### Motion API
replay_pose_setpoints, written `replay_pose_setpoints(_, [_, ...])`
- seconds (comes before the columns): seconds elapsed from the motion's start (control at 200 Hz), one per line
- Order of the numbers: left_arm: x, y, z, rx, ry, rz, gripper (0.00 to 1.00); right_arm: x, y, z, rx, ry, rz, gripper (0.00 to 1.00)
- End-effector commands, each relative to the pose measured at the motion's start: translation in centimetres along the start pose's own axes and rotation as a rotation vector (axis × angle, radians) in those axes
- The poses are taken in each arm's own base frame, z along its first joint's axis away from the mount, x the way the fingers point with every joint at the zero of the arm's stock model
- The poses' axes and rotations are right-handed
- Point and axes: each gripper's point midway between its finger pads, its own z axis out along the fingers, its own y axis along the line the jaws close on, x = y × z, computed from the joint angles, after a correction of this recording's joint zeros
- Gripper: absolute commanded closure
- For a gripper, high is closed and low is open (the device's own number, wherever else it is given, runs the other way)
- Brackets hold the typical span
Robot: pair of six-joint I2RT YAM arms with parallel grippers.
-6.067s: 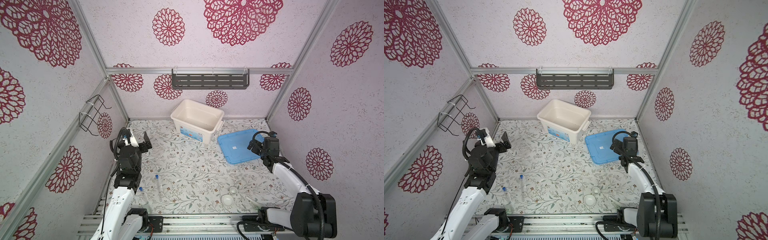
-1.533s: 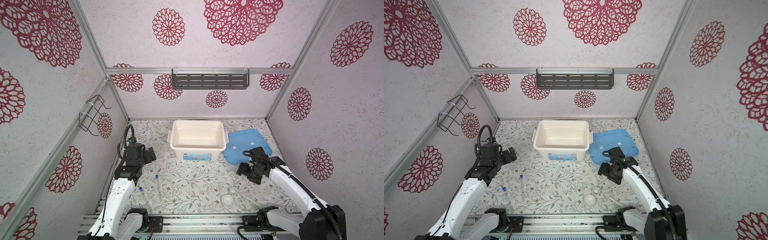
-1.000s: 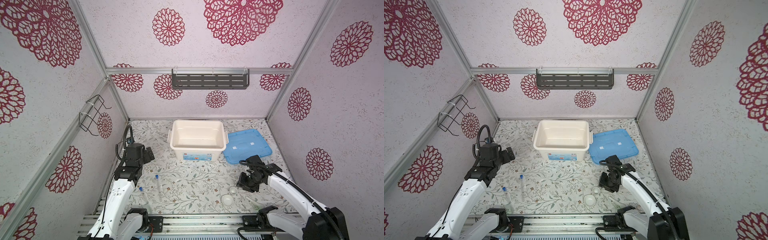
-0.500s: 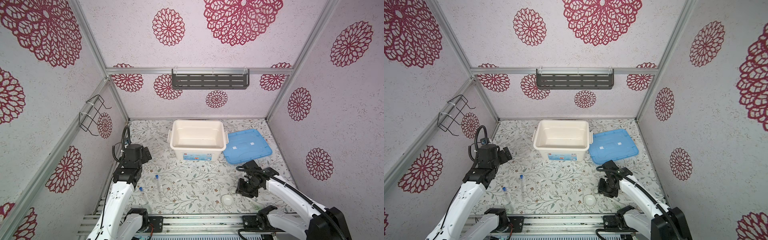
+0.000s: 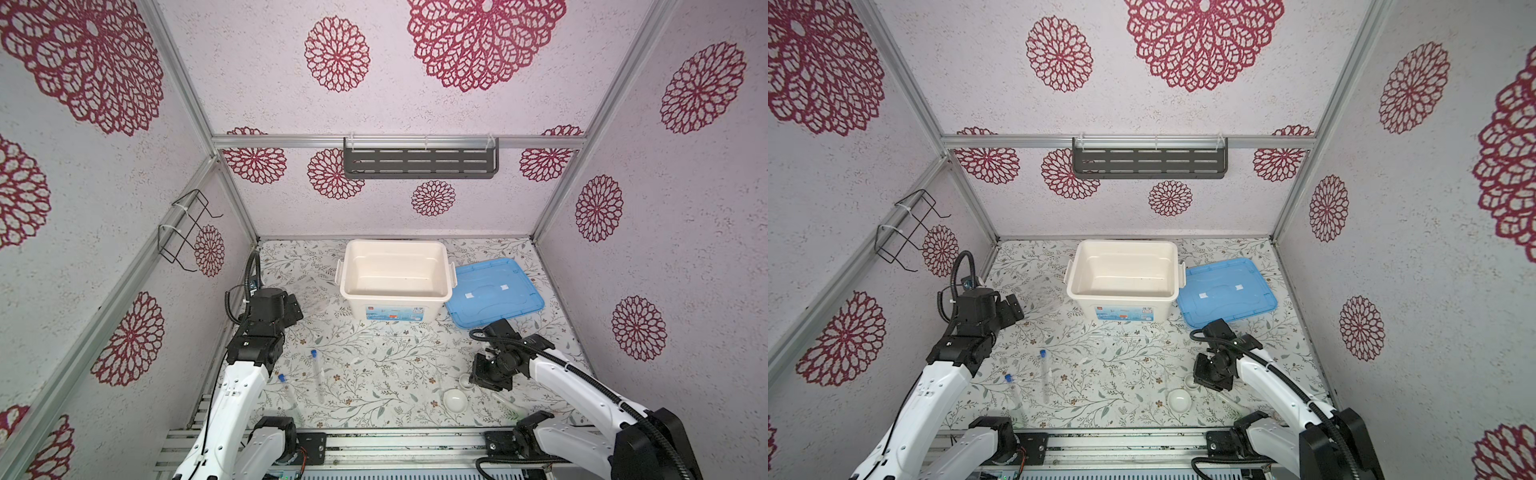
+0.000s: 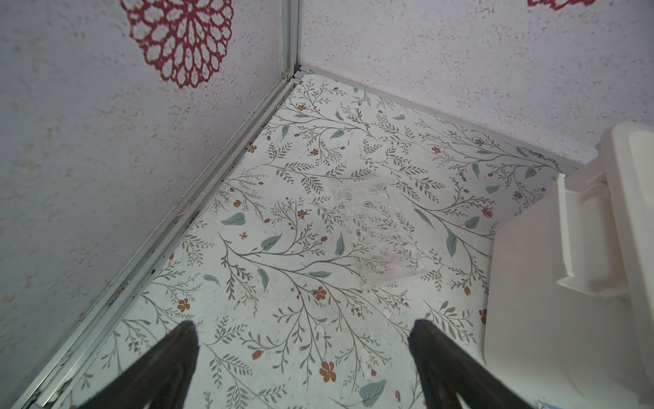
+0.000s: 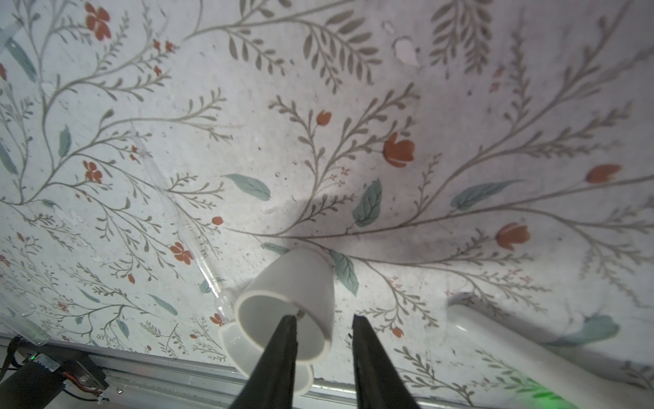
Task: Organize the chemistry lab equipment
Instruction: 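Close the right gripper on the funnel rim and lift it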
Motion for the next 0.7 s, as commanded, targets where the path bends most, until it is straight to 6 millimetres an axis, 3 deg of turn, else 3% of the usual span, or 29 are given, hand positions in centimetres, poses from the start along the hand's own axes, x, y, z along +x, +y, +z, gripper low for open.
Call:
replay_pose_setpoints(0.0, [0.0,0.5,0.2,-0.028,0.002,-0.010,0.03,-0.4,0.3,-0.1,0.005,-0.014,-0.010,0.71])
replay_pose_setpoints(0.375, [0.1,0.1,0.4,-0.010,0.015,-0.008,0.03,-0.1,0.1,1.1,0.005,-0.022,-0.025,0.75])
replay_pose_setpoints(0.47, [0.5,0.0,0.7,-0.011,0.033,-0.009,0.03,-0.8,0.7,1.0,-0.004,-0.052,-0.038,0.80])
replay_pose_setpoints(0.696, [0.9,-0.2,1.1,-0.016,0.070,0.012,0.03,-0.8,-0.2,1.6,0.047,-0.056,-0.047,0.93])
